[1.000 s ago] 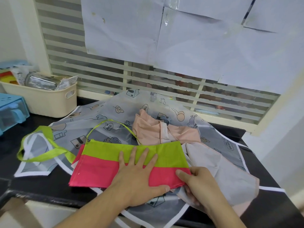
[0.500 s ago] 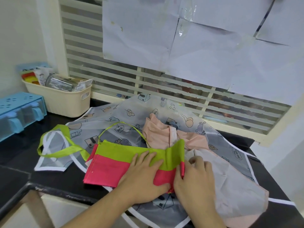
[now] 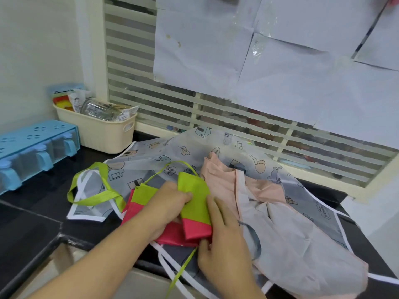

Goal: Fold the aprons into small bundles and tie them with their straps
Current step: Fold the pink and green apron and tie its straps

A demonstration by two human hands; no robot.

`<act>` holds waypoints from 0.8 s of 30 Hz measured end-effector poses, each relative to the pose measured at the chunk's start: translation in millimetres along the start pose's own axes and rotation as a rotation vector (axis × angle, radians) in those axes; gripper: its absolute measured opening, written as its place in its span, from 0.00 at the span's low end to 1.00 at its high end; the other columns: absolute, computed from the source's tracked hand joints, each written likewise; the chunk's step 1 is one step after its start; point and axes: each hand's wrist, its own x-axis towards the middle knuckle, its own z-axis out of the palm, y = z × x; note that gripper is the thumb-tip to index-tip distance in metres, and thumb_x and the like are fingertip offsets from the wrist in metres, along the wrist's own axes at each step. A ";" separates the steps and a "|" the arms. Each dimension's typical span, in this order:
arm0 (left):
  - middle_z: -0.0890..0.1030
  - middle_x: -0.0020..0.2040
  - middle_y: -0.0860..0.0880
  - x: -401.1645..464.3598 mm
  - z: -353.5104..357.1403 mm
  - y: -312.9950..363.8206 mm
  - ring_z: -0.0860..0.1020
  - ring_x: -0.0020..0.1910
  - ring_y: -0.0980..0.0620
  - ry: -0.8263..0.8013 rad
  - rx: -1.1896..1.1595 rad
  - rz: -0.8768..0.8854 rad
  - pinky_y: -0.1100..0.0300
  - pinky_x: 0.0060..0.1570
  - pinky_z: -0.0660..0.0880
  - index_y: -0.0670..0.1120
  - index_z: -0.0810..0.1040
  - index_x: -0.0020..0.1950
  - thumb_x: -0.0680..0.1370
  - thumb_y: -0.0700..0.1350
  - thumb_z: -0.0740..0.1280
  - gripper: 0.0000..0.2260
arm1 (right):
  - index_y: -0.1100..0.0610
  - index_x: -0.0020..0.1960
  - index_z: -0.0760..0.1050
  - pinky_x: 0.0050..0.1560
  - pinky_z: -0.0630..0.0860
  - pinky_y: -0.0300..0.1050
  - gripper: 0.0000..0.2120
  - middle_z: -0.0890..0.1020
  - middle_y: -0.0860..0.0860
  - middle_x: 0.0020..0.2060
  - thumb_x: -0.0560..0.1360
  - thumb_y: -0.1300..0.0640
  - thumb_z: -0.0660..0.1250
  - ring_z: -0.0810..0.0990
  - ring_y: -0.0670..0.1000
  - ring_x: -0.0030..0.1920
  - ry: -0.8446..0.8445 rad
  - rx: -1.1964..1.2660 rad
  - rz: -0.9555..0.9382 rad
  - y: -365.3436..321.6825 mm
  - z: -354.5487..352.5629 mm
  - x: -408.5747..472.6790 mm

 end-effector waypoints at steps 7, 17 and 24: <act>0.88 0.48 0.39 -0.9 -47.3 -6.0 0.86 0.51 0.36 0.030 0.194 -0.022 0.38 0.59 0.81 0.39 0.84 0.53 0.80 0.39 0.70 0.05 | 0.40 0.79 0.54 0.50 0.74 0.51 0.42 0.66 0.47 0.61 0.67 0.55 0.63 0.76 0.56 0.58 -0.016 -0.125 0.124 -17.1 7.9 0.0; 0.82 0.53 0.43 -0.7 -81.4 -33.8 0.80 0.55 0.39 0.290 1.019 0.190 0.50 0.51 0.76 0.44 0.75 0.59 0.81 0.50 0.70 0.12 | 0.48 0.71 0.75 0.60 0.80 0.51 0.30 0.74 0.52 0.68 0.68 0.57 0.64 0.75 0.56 0.67 -0.048 -0.187 -0.103 -4.2 40.5 1.5; 0.74 0.58 0.39 -11.2 -63.2 -38.1 0.76 0.55 0.36 0.476 1.352 0.549 0.44 0.47 0.78 0.40 0.76 0.59 0.63 0.31 0.71 0.24 | 0.45 0.81 0.63 0.80 0.44 0.40 0.40 0.58 0.47 0.83 0.68 0.46 0.57 0.49 0.48 0.83 -0.298 -0.079 -0.169 -12.9 9.1 22.9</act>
